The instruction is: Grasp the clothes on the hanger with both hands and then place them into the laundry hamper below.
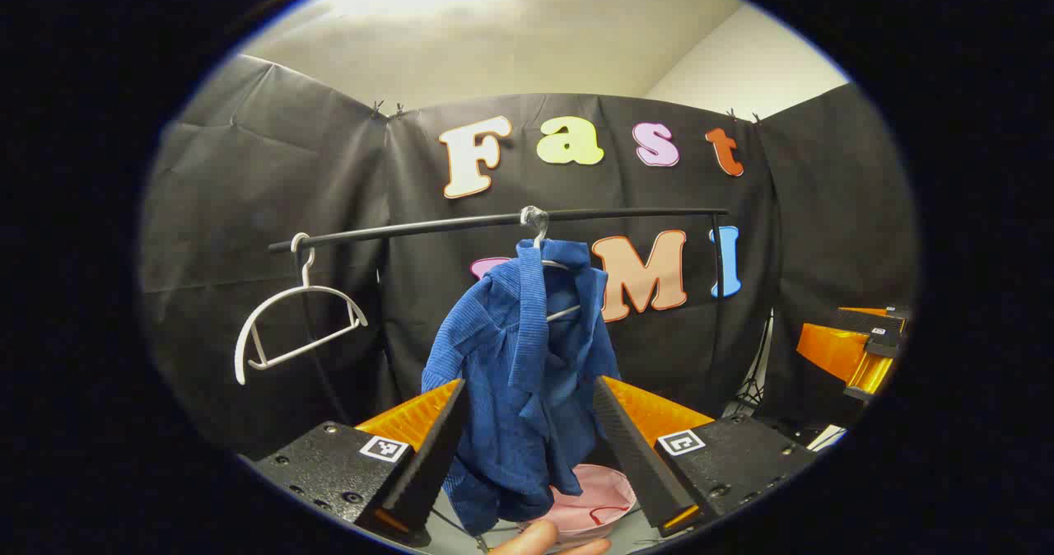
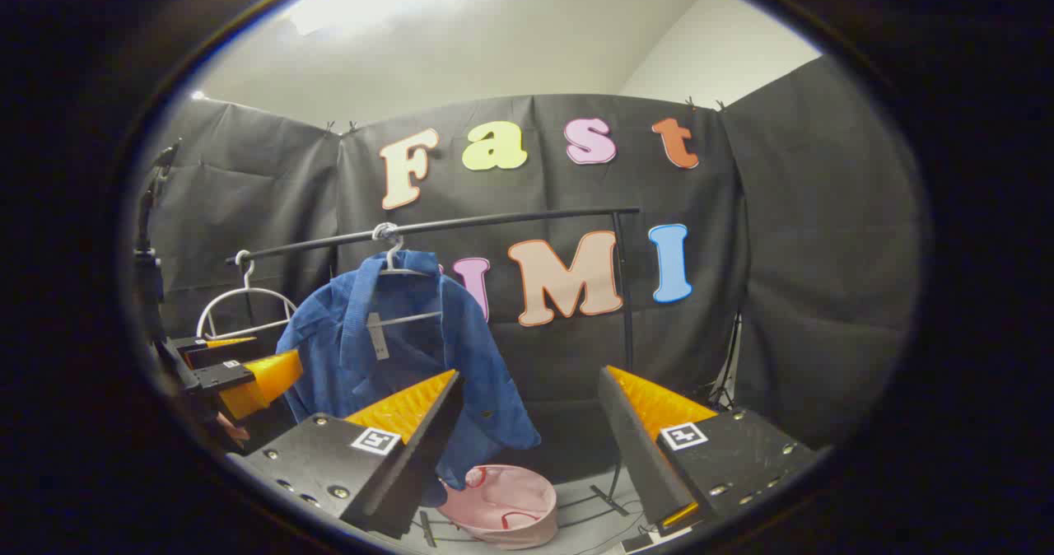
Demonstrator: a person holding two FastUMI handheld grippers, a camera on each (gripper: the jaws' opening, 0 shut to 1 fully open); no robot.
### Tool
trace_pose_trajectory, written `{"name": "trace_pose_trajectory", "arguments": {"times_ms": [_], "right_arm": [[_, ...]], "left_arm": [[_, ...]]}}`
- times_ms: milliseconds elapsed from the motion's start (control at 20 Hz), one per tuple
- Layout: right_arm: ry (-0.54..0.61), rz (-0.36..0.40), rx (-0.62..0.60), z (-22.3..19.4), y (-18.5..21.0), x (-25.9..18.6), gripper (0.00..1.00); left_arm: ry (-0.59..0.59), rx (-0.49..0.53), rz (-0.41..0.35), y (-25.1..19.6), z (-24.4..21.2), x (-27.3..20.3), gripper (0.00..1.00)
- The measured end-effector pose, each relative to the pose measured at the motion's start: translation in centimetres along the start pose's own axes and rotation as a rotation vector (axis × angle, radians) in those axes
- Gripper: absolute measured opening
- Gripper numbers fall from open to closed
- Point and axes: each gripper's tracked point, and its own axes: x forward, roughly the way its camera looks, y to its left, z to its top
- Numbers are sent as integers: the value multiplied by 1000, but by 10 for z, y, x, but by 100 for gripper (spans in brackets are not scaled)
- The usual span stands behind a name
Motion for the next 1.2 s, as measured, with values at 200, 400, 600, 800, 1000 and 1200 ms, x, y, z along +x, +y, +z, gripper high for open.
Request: {"name": "trace_pose_trajectory", "arguments": {"times_ms": [200,400,600,800,1000,1200], "right_arm": [[-3,10,1,3,-4,-4,99],[10,13,-19,0,-11,-10,99],[1,-4,-30,0,-26,-23,100],[-4,-22,-14,-4,-35,-26,100],[-1,-3,1,-12,-27,-16,96],[45,21,-10,-30,-11,10,96]], "left_arm": [[-7,12,3,-6,5,-3,99],[13,13,16,-10,1,-6,99],[19,28,41,-10,-3,-12,99],[25,19,68,-11,-8,-12,99],[29,25,91,-10,-19,-3,99],[45,24,118,-11,-36,19,99]]}}
